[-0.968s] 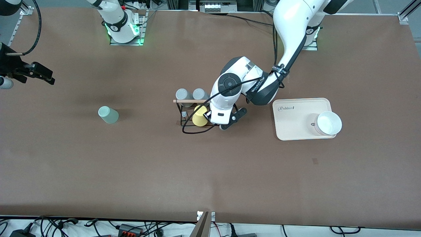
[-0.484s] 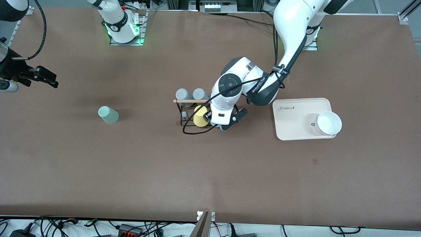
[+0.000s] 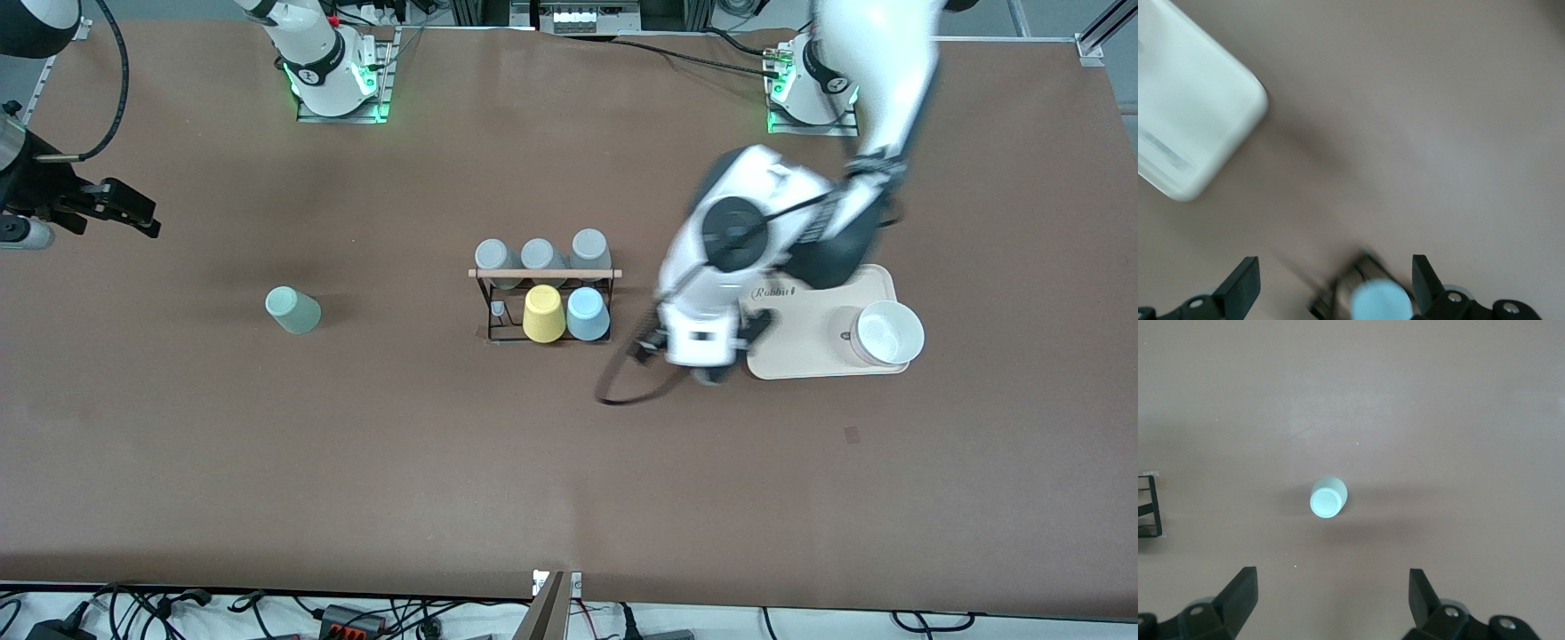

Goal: Hang scattered cups on rack with three cups
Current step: 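Withdraw the left gripper while the right gripper reaches the pale green cup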

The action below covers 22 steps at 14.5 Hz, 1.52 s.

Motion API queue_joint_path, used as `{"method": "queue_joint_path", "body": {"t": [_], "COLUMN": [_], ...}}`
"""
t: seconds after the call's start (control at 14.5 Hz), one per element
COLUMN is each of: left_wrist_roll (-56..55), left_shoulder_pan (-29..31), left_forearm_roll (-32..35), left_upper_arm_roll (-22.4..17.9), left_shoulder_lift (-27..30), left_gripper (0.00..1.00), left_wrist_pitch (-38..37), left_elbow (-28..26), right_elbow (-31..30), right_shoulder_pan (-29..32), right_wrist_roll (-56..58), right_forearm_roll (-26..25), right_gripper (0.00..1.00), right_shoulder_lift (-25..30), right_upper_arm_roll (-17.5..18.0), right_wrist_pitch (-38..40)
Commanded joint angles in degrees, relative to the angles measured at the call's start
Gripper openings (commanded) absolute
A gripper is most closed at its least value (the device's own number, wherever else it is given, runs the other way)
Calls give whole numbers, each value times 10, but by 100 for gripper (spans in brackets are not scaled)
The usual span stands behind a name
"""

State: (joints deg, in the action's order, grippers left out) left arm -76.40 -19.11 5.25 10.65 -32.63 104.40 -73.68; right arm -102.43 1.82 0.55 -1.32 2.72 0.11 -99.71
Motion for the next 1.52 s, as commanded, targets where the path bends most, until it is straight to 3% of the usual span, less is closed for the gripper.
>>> {"method": "queue_joint_path", "body": {"t": [0.0,0.35,0.69,0.83,1.24,1.45], "left_wrist_roll": [61,247,505,598,749,779], "left_shoulder_pan": [49,147,261,259,230,230], "left_forearm_roll": [27,19,-13,-14,-40,-56], "left_upper_arm_roll": [6,10,21,5,-81,-90], "left_shoulder_lift": [51,111,165,202,373,393], "left_gripper": [100,100,100,100,100,100], "left_wrist_pitch": [-32,-70,-145,-169,-168,-159], "left_elbow": [-30,-32,-33,-57,-212,-231], "right_elbow": [-15,-15,-20,-38,-89,-111], "right_shoulder_pan": [-37,-52,-51,-50,-30,-29], "right_wrist_roll": [-5,-5,-35,-45,-62,-65], "right_forearm_roll": [5,3,-1,-2,-3,-2], "right_gripper": [100,100,100,100,100,100], "right_shoulder_lift": [-29,-155,-226,-231,-234,-247], "right_upper_arm_roll": [1,1,0,-3,-5,-5], "right_wrist_pitch": [-32,-113,-120,-119,-158,-207]}}
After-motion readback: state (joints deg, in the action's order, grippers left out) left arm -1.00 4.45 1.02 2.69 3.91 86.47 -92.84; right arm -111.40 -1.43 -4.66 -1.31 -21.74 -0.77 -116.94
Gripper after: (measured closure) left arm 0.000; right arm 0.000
